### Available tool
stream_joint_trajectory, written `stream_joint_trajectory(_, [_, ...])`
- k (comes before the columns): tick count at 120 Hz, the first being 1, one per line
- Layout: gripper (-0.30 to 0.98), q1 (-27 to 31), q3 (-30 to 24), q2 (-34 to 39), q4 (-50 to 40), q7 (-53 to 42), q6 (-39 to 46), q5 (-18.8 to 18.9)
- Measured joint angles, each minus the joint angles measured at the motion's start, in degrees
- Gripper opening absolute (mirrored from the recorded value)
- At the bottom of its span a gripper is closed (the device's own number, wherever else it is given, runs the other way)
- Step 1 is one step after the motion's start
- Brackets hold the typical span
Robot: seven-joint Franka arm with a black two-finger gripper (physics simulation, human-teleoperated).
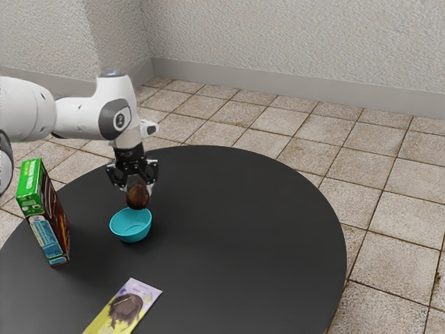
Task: Place the pear in the bowl.
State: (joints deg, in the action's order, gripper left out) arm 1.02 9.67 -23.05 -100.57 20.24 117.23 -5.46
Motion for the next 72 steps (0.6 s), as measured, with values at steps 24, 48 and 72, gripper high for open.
stream_joint_trajectory(24, [0.44,1.83,0.08,-1.81,0.34,-0.16,-0.21,-0.29])
stream_joint_trajectory(48, [0.59,1.53,0.09,-0.38,0.31,-1.11,-0.4,-0.47])
stream_joint_trajectory(72, [0.65,-2.83,0.21,13.38,0.51,-11.33,-6.84,1.06])
